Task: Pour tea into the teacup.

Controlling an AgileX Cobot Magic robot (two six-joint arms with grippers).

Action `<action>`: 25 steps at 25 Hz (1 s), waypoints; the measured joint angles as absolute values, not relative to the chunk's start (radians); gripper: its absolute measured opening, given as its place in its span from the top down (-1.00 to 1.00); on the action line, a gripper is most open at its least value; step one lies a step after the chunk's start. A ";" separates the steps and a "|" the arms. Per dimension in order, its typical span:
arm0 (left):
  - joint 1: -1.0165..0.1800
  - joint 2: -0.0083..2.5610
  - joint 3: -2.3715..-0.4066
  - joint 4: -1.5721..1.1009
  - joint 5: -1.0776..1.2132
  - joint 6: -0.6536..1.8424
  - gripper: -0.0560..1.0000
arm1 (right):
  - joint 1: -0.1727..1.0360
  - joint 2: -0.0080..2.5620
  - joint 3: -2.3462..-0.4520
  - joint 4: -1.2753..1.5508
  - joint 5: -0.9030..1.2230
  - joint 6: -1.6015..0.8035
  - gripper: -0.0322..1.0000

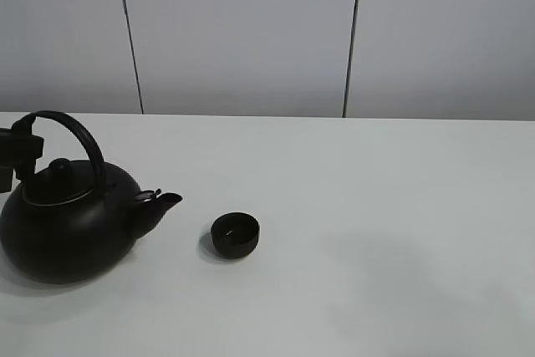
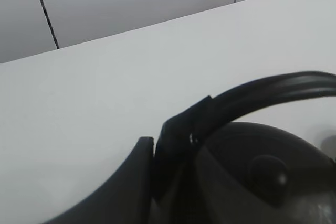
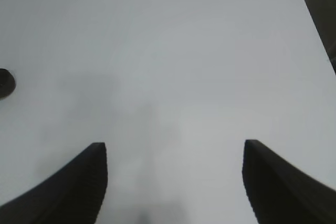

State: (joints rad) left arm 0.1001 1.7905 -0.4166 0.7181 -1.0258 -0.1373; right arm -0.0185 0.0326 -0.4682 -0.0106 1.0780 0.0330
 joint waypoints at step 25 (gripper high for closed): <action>-0.111 1.579 -0.460 0.699 -0.755 -0.273 0.65 | -0.018 0.033 -0.468 -0.011 1.078 0.033 -0.02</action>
State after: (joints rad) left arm -0.1110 1.5785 -0.4598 0.6990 -0.7545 -0.2734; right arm -0.0185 0.0326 -0.4682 -0.0106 1.0780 0.0330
